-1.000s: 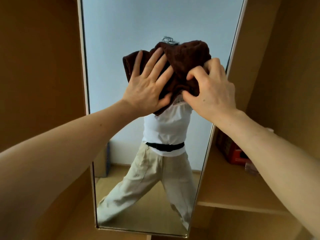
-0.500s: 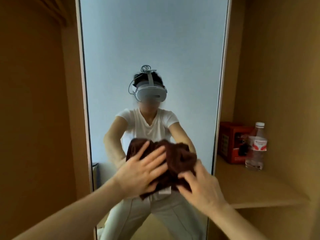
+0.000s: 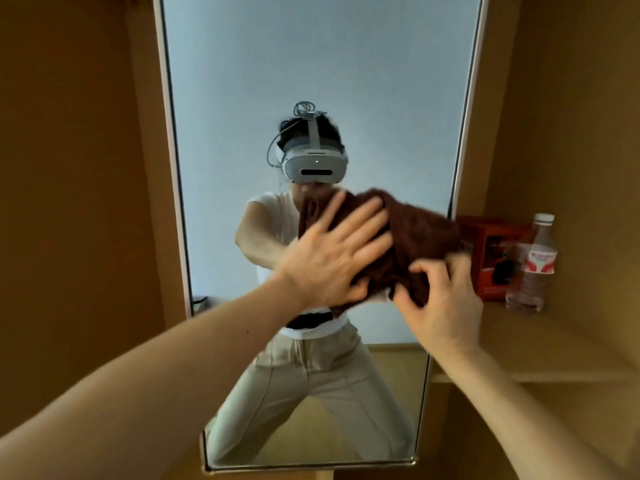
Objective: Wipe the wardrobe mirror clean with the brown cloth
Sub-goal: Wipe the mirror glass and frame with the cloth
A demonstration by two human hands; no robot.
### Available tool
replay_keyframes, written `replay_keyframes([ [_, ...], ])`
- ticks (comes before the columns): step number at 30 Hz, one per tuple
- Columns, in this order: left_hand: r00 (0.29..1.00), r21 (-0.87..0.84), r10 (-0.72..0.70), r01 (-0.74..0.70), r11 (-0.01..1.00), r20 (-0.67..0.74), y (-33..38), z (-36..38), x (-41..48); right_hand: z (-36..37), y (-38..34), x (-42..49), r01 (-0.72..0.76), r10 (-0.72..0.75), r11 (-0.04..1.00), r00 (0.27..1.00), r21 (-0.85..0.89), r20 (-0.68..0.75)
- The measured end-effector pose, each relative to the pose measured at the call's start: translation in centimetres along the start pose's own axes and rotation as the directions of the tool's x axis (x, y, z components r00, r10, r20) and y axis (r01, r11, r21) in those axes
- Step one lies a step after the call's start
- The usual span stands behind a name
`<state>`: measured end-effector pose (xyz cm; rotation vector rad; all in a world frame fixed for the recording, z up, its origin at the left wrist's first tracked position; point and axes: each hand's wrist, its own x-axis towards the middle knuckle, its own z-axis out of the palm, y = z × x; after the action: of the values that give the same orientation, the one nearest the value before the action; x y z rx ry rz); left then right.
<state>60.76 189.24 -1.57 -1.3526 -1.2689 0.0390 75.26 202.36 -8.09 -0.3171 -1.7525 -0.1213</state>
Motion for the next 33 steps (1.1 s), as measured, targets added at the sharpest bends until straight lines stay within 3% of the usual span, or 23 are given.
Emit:
replay_keyframes([
  [3, 0.993, -0.029, 0.057, -0.054, 0.998, 0.102, 3.4, 0.5, -3.7, -0.4, -0.1, -4.5, 0.005, -0.006, 1.000, 0.981, 0.008, 0.193],
  [6, 0.993, -0.024, 0.065, -0.063, 0.998, 0.099, 1.5, -0.4, -3.3, -1.3, -1.0, -1.5, 0.052, -0.049, 0.999, 0.963, -0.004, 0.266],
  [13, 0.971, 0.118, -0.226, 0.216, 0.969, 0.082, -12.9, -6.7, 1.2, -1.3, -8.3, 16.8, 0.178, -0.179, 0.984, 0.981, 0.013, 0.070],
  [18, 0.928, 0.092, -0.357, 0.348, 0.933, 0.106, -12.0, -6.5, -1.4, 1.0, -9.8, 14.6, 0.261, -0.255, 0.962, 0.964, 0.078, -0.078],
  [23, 0.942, 0.064, -0.256, 0.248, 0.967, 0.217, -5.7, -4.5, -9.7, 3.3, -8.5, 5.8, 0.506, -0.512, 0.855, 0.858, 0.119, 0.032],
  [26, 0.945, 0.071, -0.220, 0.209, 0.975, 0.241, -7.4, -4.9, -9.6, 3.4, -9.2, 8.3, 0.595, -0.604, 0.795, 0.794, 0.115, 0.070],
  [28, 0.934, 0.088, -0.291, 0.278, 0.956, 0.207, -10.7, -6.2, -6.9, 2.7, -10.5, 13.3, 0.615, -0.619, 0.785, 0.784, 0.068, 0.054],
  [30, 0.888, 0.022, -0.419, 0.422, 0.906, 0.191, -14.9, -8.0, -3.2, 1.6, -11.8, 19.5, 0.584, -0.585, 0.811, 0.811, 0.043, 0.014],
  [32, 0.828, -0.205, -0.537, 0.561, 0.802, 0.162, -18.8, -10.0, 0.5, 0.7, -12.7, 25.3, 0.538, -0.538, 0.841, 0.843, 0.057, -0.026],
  [33, 0.779, -0.355, -0.612, 0.616, 0.703, 0.137, -20.2, -11.0, 2.0, 0.4, -12.9, 27.4, 0.521, -0.520, 0.851, 0.853, 0.063, -0.032],
])
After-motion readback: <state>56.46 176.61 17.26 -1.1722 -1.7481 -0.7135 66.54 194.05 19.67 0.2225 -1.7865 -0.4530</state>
